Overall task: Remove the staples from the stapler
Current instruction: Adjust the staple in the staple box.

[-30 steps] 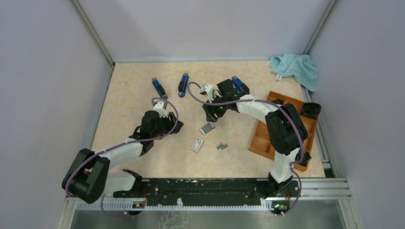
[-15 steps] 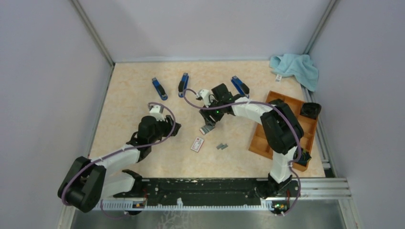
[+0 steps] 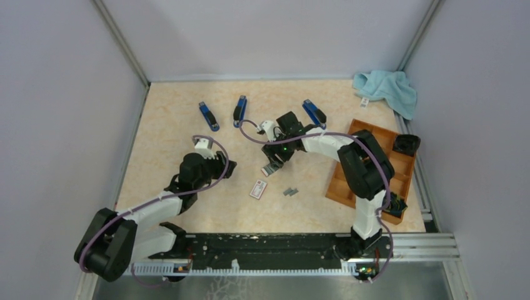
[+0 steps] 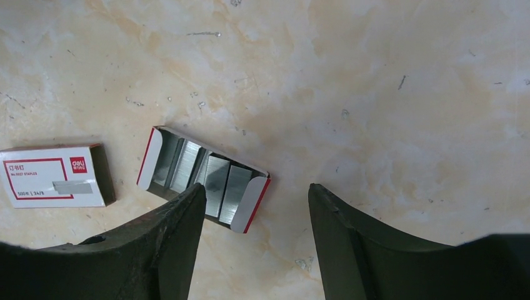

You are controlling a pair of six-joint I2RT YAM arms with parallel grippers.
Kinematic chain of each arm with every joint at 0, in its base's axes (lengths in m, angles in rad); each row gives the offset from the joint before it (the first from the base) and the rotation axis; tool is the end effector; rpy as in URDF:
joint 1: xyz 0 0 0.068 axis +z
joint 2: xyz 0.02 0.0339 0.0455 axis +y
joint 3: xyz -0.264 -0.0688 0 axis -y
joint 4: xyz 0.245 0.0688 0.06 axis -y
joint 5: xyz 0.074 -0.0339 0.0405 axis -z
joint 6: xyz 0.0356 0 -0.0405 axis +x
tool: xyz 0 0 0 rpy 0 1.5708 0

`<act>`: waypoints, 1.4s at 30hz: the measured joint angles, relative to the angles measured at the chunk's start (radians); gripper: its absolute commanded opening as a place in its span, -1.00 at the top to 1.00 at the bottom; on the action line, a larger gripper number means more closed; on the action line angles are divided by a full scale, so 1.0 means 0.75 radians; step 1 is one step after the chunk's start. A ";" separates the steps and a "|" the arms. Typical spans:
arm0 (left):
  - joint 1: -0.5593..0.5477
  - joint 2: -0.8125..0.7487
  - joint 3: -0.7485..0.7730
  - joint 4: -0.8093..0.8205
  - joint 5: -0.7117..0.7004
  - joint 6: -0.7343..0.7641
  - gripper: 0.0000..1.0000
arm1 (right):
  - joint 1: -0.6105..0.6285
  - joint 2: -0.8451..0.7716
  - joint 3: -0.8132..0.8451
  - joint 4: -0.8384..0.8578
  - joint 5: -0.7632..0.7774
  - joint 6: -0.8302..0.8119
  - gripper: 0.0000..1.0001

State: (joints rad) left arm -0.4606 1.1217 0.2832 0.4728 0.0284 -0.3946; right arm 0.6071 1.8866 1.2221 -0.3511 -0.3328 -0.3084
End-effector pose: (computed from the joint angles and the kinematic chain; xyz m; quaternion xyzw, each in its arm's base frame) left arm 0.1932 -0.0970 0.1701 0.0352 0.8231 -0.2456 0.5108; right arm 0.3125 0.2312 0.1691 -0.4599 0.8307 0.1977 0.2435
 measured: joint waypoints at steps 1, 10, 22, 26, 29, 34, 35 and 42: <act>0.000 0.000 0.000 0.000 0.000 0.000 -0.20 | 0.000 0.004 0.000 -0.004 0.001 -0.004 -0.23; -0.003 0.000 -0.001 0.001 -0.002 0.000 -0.20 | 0.016 0.007 0.000 -0.017 0.006 -0.007 -0.20; -0.003 -0.013 -0.008 0.009 -0.003 0.000 -0.20 | 0.039 0.008 0.000 -0.017 0.026 -0.006 -0.19; -0.003 -0.014 -0.009 0.009 -0.003 0.000 -0.20 | 0.040 0.008 0.000 -0.017 0.035 -0.007 -0.17; -0.003 -0.015 -0.009 0.010 -0.003 0.000 -0.20 | 0.041 0.008 0.000 -0.017 0.041 -0.007 -0.16; -0.003 -0.016 -0.010 0.009 -0.003 0.000 -0.20 | 0.042 0.008 0.000 -0.017 0.053 -0.007 -0.12; -0.003 -0.016 -0.010 0.010 -0.003 0.000 -0.20 | 0.043 0.008 0.000 -0.016 0.056 -0.007 -0.12; -0.004 -0.018 -0.010 0.011 -0.003 0.000 -0.20 | 0.054 0.008 0.000 -0.015 0.079 -0.006 -0.08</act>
State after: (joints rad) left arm -0.4633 1.1084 0.2756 0.4808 0.0261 -0.3946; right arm 0.6479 1.8927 1.2221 -0.3626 -0.2737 -0.3126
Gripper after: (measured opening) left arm 0.597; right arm 0.548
